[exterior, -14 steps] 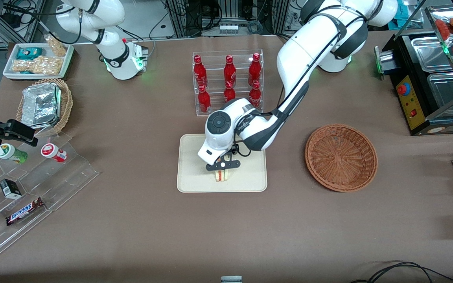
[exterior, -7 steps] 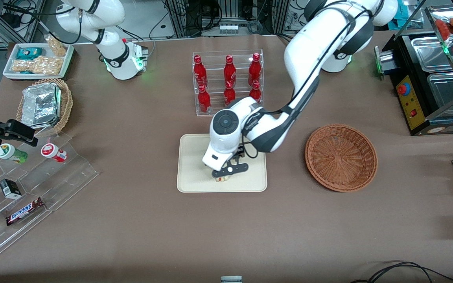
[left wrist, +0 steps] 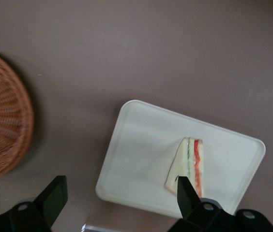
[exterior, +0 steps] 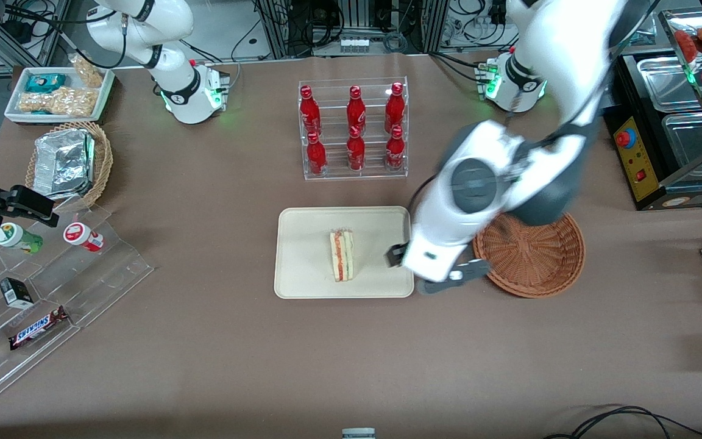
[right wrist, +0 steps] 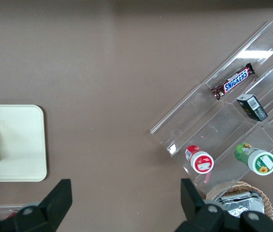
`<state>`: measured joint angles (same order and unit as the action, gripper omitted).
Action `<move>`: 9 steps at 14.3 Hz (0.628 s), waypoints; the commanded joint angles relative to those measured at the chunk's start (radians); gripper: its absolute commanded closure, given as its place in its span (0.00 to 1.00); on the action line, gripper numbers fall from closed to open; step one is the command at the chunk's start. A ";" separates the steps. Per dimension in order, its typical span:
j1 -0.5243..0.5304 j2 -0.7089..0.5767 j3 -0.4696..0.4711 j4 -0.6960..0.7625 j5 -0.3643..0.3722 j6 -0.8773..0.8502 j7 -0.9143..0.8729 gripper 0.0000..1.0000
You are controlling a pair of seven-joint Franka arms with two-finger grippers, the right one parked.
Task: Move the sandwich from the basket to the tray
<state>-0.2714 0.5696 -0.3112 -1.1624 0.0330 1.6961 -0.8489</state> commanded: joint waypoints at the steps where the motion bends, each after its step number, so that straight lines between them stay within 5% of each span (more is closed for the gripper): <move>1: 0.163 -0.170 -0.009 -0.111 -0.102 -0.154 0.207 0.00; 5: 0.366 -0.227 -0.002 -0.111 -0.088 -0.349 0.451 0.00; 9: 0.451 -0.243 -0.002 -0.112 0.097 -0.368 0.557 0.00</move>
<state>0.1641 0.3555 -0.3014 -1.2490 0.0700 1.3382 -0.3358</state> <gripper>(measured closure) 0.000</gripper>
